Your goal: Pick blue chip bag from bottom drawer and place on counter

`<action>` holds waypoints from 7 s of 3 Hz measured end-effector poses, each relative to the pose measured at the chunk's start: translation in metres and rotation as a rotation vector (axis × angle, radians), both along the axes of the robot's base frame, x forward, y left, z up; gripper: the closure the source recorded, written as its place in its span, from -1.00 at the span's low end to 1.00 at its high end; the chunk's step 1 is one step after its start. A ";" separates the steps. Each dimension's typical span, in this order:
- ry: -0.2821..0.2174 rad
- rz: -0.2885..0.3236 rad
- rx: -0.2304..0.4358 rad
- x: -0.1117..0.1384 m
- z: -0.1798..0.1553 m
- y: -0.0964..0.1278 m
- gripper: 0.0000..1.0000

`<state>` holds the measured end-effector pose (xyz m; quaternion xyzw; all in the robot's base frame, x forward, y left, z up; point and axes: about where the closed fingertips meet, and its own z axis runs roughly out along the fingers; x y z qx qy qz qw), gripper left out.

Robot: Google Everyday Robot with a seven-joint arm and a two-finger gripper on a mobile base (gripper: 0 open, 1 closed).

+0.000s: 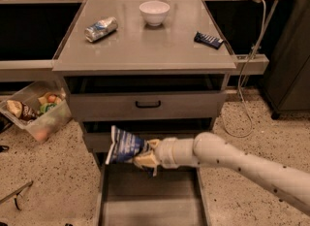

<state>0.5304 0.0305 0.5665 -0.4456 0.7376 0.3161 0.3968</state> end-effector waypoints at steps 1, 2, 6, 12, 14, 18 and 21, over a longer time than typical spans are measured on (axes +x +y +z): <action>-0.053 0.056 0.065 0.021 0.105 0.013 1.00; -0.053 0.056 0.065 0.021 0.105 0.013 1.00; -0.379 0.209 0.155 0.060 0.375 0.043 1.00; -0.591 -0.232 -0.074 0.148 0.336 0.038 1.00; -0.657 -0.318 -0.117 0.185 0.357 0.014 1.00; -0.432 -0.451 -0.198 0.285 0.286 -0.051 1.00; -0.418 -0.447 -0.187 0.283 0.288 -0.048 -0.31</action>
Offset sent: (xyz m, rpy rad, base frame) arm 0.0176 0.0110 0.0855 0.0533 -0.0475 0.0349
